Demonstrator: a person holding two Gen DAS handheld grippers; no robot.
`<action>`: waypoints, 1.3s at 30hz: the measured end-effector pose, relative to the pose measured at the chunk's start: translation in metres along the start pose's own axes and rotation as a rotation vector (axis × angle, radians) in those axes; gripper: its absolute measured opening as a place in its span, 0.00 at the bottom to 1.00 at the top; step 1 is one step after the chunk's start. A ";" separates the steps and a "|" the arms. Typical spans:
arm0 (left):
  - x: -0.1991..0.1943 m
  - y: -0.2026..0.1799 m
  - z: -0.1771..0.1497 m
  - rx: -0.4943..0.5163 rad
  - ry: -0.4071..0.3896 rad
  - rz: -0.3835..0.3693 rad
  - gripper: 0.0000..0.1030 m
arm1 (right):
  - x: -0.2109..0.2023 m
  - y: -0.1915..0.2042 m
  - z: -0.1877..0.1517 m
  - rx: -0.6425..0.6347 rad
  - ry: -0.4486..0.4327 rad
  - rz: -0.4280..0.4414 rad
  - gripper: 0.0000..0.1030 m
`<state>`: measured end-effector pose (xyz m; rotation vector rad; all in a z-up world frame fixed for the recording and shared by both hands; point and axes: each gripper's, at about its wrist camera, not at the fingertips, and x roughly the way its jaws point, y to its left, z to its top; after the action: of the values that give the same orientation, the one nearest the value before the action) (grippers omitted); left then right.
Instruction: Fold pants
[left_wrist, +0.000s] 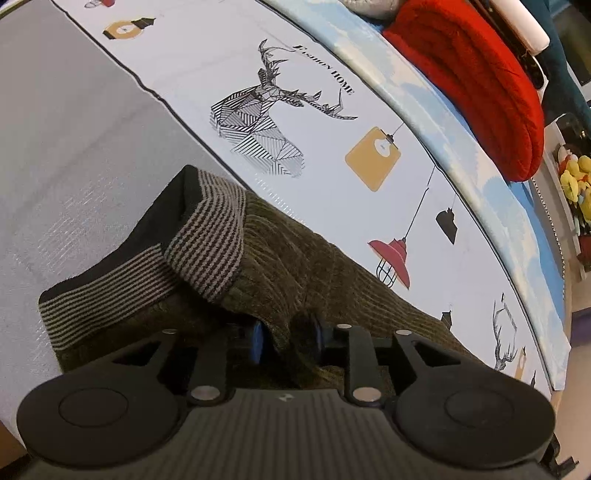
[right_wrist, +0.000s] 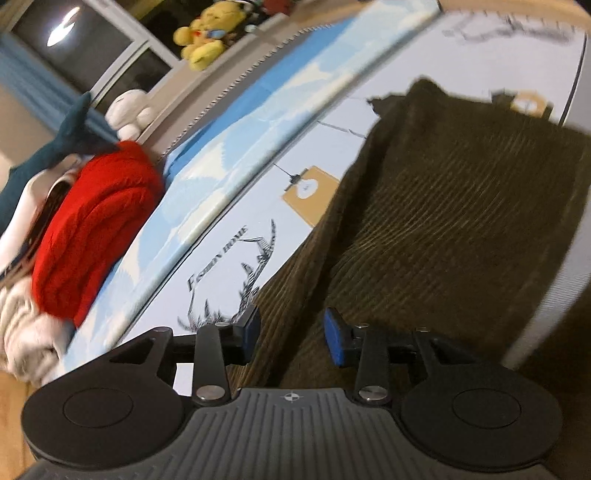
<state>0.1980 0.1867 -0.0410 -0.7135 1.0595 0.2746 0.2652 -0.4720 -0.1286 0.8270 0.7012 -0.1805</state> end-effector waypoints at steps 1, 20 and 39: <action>0.001 -0.001 0.001 0.005 -0.001 0.001 0.28 | 0.007 -0.003 0.001 0.018 0.007 0.000 0.39; -0.033 0.005 0.010 0.197 -0.102 -0.047 0.07 | -0.071 0.020 0.018 -0.062 -0.064 0.015 0.03; -0.046 0.074 0.003 0.275 0.101 0.028 0.18 | -0.258 -0.145 -0.020 0.019 -0.072 -0.295 0.08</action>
<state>0.1388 0.2495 -0.0296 -0.4691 1.1767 0.1141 -0.0010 -0.5849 -0.0625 0.7282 0.7529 -0.4810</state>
